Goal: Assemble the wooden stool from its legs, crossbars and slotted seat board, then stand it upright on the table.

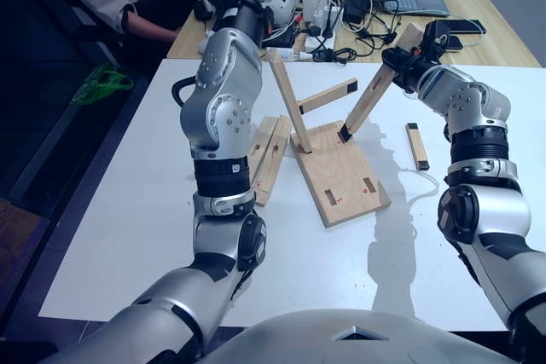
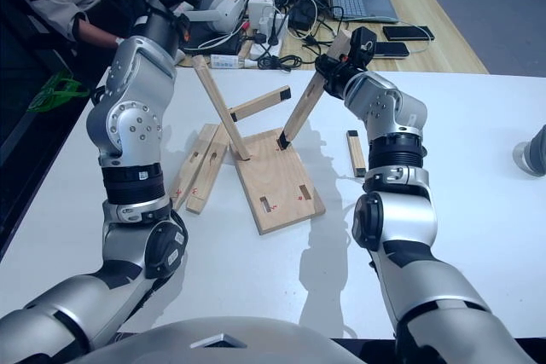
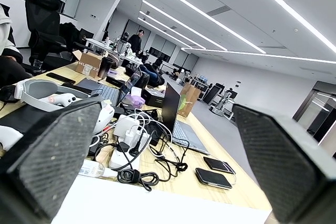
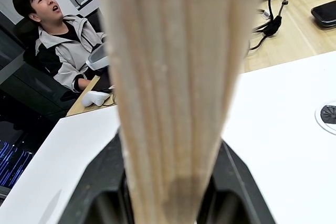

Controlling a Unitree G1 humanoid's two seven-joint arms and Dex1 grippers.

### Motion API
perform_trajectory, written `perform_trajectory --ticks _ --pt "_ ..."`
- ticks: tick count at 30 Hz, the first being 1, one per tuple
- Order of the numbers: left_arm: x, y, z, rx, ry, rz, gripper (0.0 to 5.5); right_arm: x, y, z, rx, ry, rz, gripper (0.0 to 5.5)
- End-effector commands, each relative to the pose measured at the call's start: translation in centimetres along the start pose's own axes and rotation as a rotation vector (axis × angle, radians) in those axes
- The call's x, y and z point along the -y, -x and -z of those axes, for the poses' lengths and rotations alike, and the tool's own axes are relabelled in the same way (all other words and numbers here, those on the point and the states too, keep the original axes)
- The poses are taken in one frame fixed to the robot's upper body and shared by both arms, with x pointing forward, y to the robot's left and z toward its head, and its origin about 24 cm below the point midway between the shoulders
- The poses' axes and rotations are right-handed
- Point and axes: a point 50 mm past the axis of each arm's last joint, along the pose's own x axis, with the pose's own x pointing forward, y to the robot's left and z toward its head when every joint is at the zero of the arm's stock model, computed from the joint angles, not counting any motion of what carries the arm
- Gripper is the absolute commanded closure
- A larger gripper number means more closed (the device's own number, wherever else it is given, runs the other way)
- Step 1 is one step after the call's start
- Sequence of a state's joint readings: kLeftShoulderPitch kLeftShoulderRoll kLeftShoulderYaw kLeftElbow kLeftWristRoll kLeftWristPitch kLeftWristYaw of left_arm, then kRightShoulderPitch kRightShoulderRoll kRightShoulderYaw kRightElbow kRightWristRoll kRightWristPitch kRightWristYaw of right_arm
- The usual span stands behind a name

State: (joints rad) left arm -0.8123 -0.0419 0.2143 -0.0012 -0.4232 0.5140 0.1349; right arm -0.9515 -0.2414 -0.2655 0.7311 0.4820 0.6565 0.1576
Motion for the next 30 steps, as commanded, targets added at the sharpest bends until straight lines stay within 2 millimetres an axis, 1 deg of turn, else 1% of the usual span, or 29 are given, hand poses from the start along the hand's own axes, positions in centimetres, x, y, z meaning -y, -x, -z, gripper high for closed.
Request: perform_trajectory --ticks 1,4,8,12,17,20,26,30 --pt "0.4 0.4 0.4 -0.006 0.012 -0.007 0.89 2.9 0.4 3.5 -0.155 0.045 0.119 4.5" --pt "0.6 0.7 0.7 -0.005 0.027 -0.016 0.89 3.6 1.0 3.9 -0.195 0.087 0.099 4.5" --pt "0.8 1.2 1.4 -0.008 0.037 -0.022 0.89 3.8 2.3 4.3 -0.247 0.19 -0.035 4.5" --pt "0.9 1.4 1.5 -0.007 0.044 -0.023 0.89 4.9 3.1 4.4 -0.278 0.24 -0.037 4.5" --pt "0.9 1.4 1.5 -0.004 0.045 -0.023 0.89 5.4 3.1 5.0 -0.278 0.219 -0.001 4.5" --pt "0.8 1.5 1.5 -0.003 0.044 -0.026 0.89 5.0 2.6 4.6 -0.225 0.153 0.008 4.5" --pt "0.9 1.5 1.5 -0.005 0.043 -0.023 0.89 4.4 2.2 4.4 -0.207 0.124 -0.019 4.5" --pt "1.0 1.5 1.5 -0.006 0.041 -0.021 0.89 3.9 2.0 3.6 -0.187 0.082 -0.052 4.5"
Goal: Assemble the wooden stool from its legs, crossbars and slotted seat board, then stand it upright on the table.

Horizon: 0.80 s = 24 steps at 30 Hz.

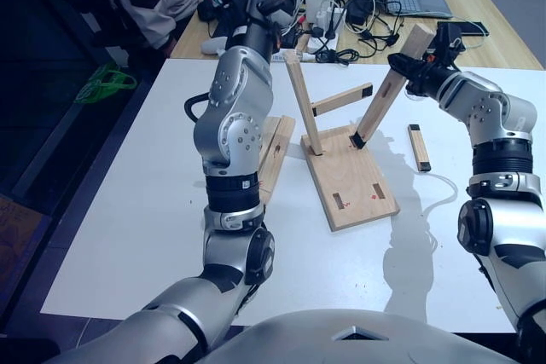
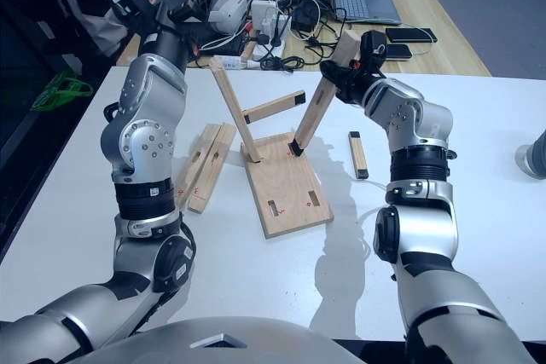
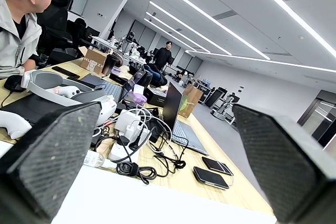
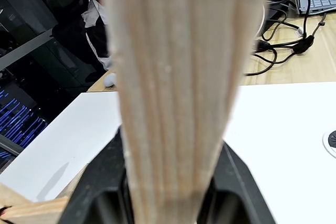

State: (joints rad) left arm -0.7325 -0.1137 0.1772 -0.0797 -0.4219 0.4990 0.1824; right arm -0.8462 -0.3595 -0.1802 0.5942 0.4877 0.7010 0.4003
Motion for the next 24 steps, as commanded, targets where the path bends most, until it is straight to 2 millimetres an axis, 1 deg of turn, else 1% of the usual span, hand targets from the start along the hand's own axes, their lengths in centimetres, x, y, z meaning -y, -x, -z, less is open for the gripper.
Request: perform_trajectory --ticks 1,8,16,19,24 --pt "0.1 0.2 0.1 -0.003 -0.006 -0.002 0.89 1.5 -0.2 4.0 -0.162 -0.066 0.086 4.5" --pt "0.1 0.2 0.1 -0.001 -0.009 -0.005 0.89 1.3 -0.8 3.7 -0.148 -0.083 0.075 4.5" --pt "0.3 0.2 0.2 -0.009 -0.008 0.006 0.89 1.6 -1.1 3.4 -0.108 -0.187 0.109 4.5" --pt "0.4 0.2 0.2 -0.01 -0.008 0.007 0.89 1.6 -1.2 3.3 -0.102 -0.183 0.116 4.5" --pt "0.5 0.2 0.3 -0.013 -0.007 0.013 0.89 1.2 -1.3 2.6 -0.045 -0.204 0.071 4.5"
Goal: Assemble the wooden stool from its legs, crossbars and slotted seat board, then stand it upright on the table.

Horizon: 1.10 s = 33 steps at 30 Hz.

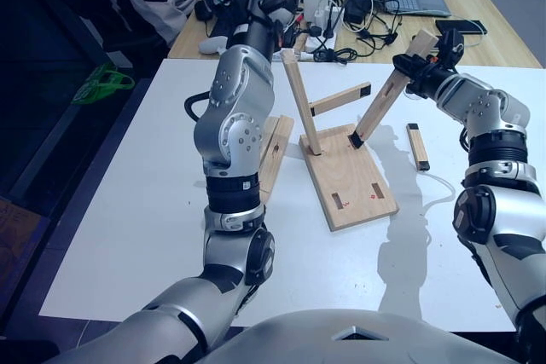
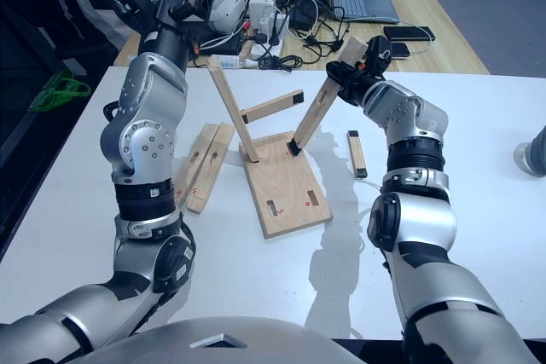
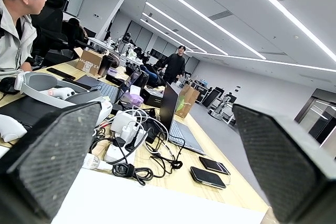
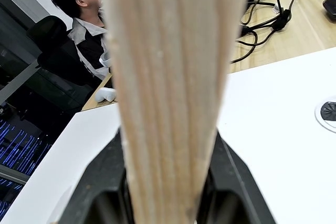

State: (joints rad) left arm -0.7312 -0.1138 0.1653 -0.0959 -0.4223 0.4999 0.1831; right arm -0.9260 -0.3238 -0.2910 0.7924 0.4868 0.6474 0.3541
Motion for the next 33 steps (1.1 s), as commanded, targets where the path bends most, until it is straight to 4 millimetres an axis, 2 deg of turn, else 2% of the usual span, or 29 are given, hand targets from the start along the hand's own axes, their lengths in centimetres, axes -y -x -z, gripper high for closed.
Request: perform_trajectory --ticks 1,8,15,33 --pt "0.2 0.1 0.4 -0.022 -0.002 0.0 0.89 0.3 -0.3 2.1 -0.055 -0.053 0.006 4.5" --pt "0.3 0.1 0.5 -0.023 -0.002 0.005 0.89 -1.0 -0.3 0.6 0.046 -0.106 -0.097 4.5" --pt "0.4 0.1 0.5 -0.023 -0.002 0.01 0.89 -1.3 -0.2 -0.1 0.112 -0.088 -0.117 4.5" --pt "0.4 0.0 0.4 -0.013 -0.003 0.009 0.89 -0.8 0.2 1.1 0.054 0.092 -0.102 4.5"
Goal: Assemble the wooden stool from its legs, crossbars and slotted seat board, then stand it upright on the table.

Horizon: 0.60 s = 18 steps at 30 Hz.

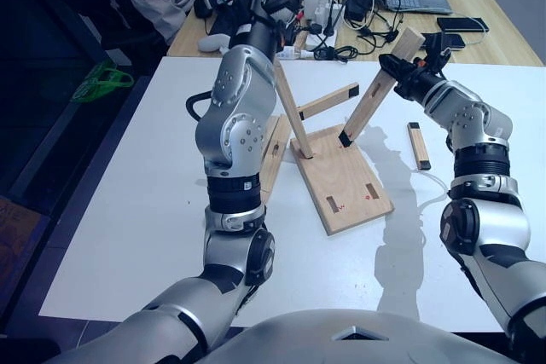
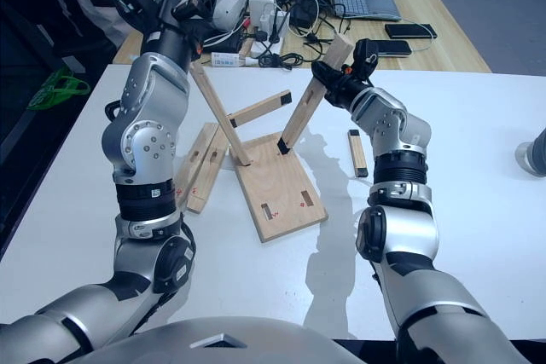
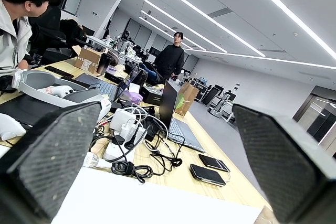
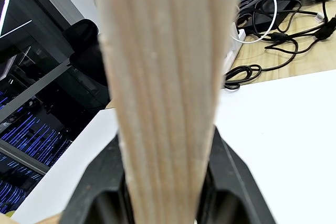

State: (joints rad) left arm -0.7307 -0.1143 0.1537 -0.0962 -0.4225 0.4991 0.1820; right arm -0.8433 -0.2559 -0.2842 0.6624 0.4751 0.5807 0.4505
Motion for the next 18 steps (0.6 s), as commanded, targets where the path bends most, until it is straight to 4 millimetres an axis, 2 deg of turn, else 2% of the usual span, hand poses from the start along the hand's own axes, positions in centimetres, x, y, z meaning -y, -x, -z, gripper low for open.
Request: perform_trajectory --ticks 1,11,18 --pt "0.1 0.0 0.3 -0.009 0.001 -0.002 0.89 0.6 0.4 -0.1 -0.022 0.056 0.038 4.5" --pt "-0.1 0.1 0.2 -0.003 -0.001 -0.009 0.89 0.3 0.0 1.8 -0.148 0.206 0.092 4.5" --pt "0.0 0.0 0.2 -0.003 -0.001 -0.007 0.89 -0.4 -0.2 2.4 -0.196 0.267 0.064 4.5"
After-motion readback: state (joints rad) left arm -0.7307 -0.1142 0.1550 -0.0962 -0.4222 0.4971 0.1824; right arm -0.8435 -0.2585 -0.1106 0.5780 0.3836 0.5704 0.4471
